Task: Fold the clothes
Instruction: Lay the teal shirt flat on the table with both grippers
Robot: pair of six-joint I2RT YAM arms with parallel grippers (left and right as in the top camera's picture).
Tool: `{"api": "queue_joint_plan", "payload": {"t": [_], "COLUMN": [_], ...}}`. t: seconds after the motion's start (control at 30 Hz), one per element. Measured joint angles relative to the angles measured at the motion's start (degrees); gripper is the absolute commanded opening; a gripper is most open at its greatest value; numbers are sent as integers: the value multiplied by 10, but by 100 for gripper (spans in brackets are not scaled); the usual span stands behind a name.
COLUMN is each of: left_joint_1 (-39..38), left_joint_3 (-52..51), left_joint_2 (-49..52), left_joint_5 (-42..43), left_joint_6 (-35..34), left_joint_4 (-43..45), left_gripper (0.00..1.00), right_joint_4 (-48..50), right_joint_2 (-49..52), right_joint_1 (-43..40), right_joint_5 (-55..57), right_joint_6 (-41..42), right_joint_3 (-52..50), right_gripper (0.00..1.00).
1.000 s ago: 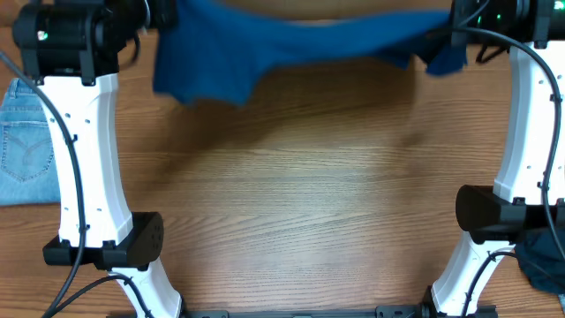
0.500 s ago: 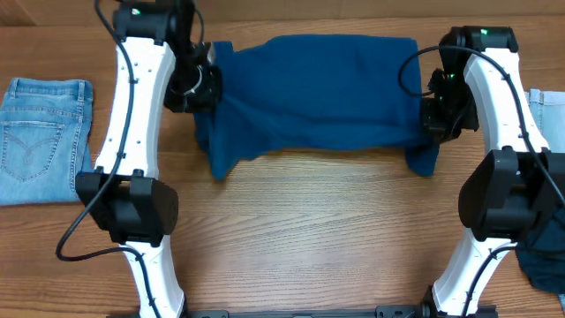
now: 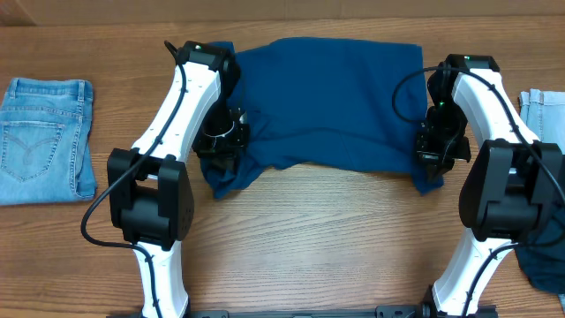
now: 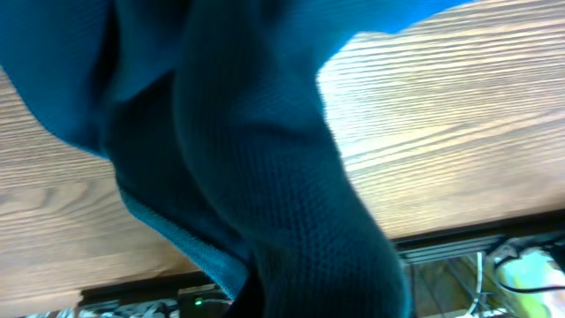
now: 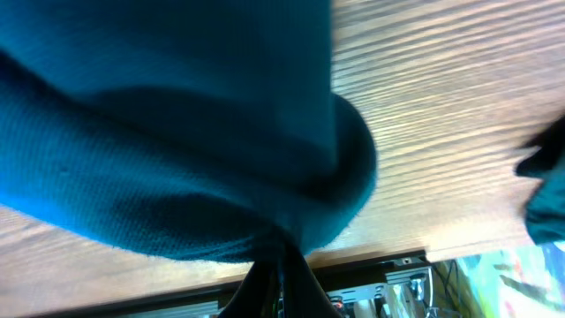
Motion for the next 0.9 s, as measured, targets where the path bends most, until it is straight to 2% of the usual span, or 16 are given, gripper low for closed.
{"api": "queue_joint_plan", "payload": {"t": [0.1, 0.23, 0.37, 0.5, 0.53, 0.57, 0.6, 0.63, 0.67, 0.77, 0.9], "left_joint_1": [1, 34, 67, 67, 67, 67, 67, 67, 67, 67, 67], "left_joint_3": [-2, 19, 43, 45, 45, 45, 45, 45, 45, 45, 45], "left_joint_2": [0, -38, -120, -127, -127, -127, -127, -127, -127, -127, -127], "left_joint_5": [-54, -151, -150, -116, -108, -102, -94, -86, -78, -70, -68], "left_joint_6": [-9, -71, -87, -80, -75, -71, -62, -56, -52, -41, -39], "left_joint_4": [0, 18, 26, 10, 5, 3, 0, 0, 0, 0, 0], "left_gripper": [4, 4, 4, 4, 7, 38, 38, 45, 48, 48, 47], "right_joint_4": [21, 23, 21, 19, 20, 24, 32, 33, 55, 62, 91], "right_joint_2": [0, 0, 0, 0, 0, 0, 0, 0, 0, 0, 0], "right_joint_1": [0, 0, 0, 0, -1, 0, -1, -1, -1, -1, -1], "right_joint_5": [83, 222, 257, 263, 263, 258, 245, 243, 167, 16, -74], "right_joint_6": [53, 151, 179, 184, 184, 184, 177, 175, 127, 9, -58], "right_joint_3": [0, 11, 25, 25, 25, 25, 25, 25, 25, 25, 17], "right_gripper": [5, 8, 11, 11, 10, 8, 7, 7, 8, 8, 8]}}
